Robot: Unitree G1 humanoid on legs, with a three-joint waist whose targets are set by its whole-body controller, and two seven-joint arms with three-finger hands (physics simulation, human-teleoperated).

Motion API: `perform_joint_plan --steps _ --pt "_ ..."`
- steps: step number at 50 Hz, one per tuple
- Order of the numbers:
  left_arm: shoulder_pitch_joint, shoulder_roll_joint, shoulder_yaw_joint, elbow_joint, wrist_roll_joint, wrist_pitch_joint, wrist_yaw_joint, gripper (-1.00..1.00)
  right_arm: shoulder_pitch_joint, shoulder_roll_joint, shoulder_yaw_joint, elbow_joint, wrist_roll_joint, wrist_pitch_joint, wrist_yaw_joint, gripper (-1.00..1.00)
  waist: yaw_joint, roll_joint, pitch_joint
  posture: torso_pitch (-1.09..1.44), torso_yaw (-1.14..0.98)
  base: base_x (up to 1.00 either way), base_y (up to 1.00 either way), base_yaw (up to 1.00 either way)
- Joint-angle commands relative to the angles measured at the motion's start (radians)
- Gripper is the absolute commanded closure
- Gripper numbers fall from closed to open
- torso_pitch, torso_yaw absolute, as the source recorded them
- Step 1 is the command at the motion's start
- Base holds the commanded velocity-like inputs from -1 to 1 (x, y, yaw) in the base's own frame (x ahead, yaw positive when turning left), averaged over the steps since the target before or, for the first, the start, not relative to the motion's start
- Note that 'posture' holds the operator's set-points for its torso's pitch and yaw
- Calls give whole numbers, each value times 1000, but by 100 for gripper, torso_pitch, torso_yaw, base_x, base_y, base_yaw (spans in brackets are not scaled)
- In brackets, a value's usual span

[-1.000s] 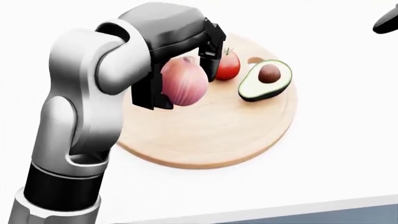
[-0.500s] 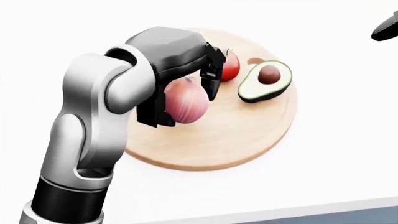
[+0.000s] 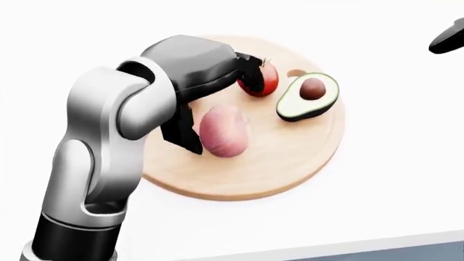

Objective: Place the avocado, onion, tomato and bell pepper on the cutting board.

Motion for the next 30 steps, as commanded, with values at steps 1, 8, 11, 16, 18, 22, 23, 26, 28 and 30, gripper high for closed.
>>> perform_joint_plan --steps 1,8,11,16,18,22,23,26,28,30 --pt "-23 2 5 -29 1 -8 10 -57 -32 -19 -16 -31 -2 -12 -17 -100 1 -6 -29 0 0 0 0 0" --pt "-252 42 74 -34 -58 68 -72 -55 -36 -21 -17 -23 -2 -15 -18 -100 2 -7 -29 0 0 0 0 0" --pt "-436 111 110 27 -113 124 -92 -54 -42 -25 -17 -22 -1 -13 -15 -100 3 -9 -23 0 0 0 0 0" --pt "-683 230 141 139 -193 186 -100 -49 -40 -25 -16 -24 -2 -12 -16 -100 3 -6 -10 0 0 0 0 0" --pt "-754 270 144 194 -216 186 -83 -47 -49 -28 -15 -24 -2 -9 -10 -100 4 -4 -6 0 0 0 0 0" --pt "-839 317 141 267 -245 188 -65 -48 -56 -30 -15 -19 -1 -11 -9 -100 4 -1 -3 0 0 0 0 0" --pt "-846 322 139 274 -249 188 -59 -48 -55 -30 -15 -20 -1 -11 -9 -100 4 -1 -2 0 0 0 0 0" --pt "-866 337 137 288 -257 190 -56 -57 -50 -29 -16 -26 -2 -10 -8 -100 3 -2 0 0 0 0 0 0" --pt "-868 341 135 296 -259 188 -49 -72 -49 -27 -15 -23 -2 -11 -10 -100 2 -3 1 0 0 0 0 0" --pt "-858 340 133 290 -260 188 -44 -100 -48 -23 -12 -21 -4 -13 -13 -100 0 -4 2 0 0 0 0 0"
